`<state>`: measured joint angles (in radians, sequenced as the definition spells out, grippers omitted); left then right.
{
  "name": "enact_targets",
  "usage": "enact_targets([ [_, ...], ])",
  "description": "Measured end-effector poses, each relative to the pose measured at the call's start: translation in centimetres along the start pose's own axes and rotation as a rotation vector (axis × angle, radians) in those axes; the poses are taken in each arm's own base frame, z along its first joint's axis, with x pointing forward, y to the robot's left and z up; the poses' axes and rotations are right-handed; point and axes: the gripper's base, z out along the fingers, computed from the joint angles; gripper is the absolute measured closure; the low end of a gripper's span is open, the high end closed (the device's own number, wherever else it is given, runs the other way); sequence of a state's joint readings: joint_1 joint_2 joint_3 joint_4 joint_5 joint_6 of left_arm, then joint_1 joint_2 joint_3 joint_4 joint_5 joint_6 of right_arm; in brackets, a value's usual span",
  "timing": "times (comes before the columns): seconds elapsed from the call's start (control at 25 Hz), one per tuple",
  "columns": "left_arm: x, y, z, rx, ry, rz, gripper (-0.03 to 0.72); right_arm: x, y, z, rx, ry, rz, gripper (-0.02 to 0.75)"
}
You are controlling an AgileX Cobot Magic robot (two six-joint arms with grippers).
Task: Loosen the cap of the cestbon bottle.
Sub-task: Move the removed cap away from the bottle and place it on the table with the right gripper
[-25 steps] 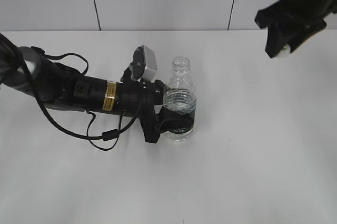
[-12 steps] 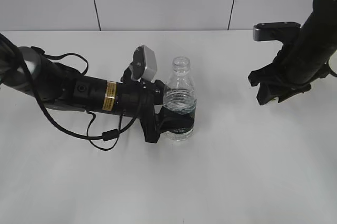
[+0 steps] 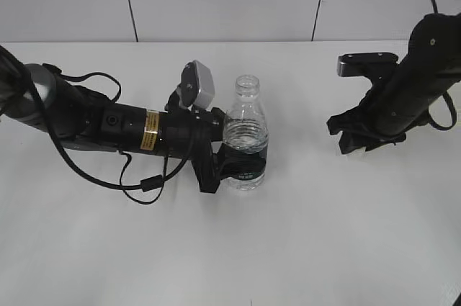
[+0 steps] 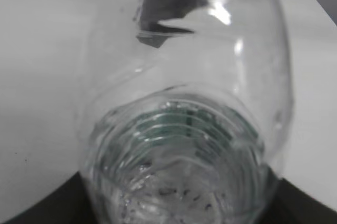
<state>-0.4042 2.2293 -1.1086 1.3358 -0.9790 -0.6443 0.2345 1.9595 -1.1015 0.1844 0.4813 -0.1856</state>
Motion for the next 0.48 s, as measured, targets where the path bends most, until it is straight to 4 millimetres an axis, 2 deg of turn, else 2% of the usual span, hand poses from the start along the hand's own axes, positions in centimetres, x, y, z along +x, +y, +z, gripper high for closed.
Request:
enact_targets([
  [0.16, -0.2, 0.31, -0.01, -0.034, -0.022, 0.008, 0.279, 0.32, -0.03, 1.05, -0.006, 0.022, 0.017, 0.444],
  [0.48, -0.5, 0.76, -0.05, -0.085, -0.053, 0.044, 0.279, 0.24, -0.04, 1.13, -0.006, 0.012, 0.021, 0.444],
])
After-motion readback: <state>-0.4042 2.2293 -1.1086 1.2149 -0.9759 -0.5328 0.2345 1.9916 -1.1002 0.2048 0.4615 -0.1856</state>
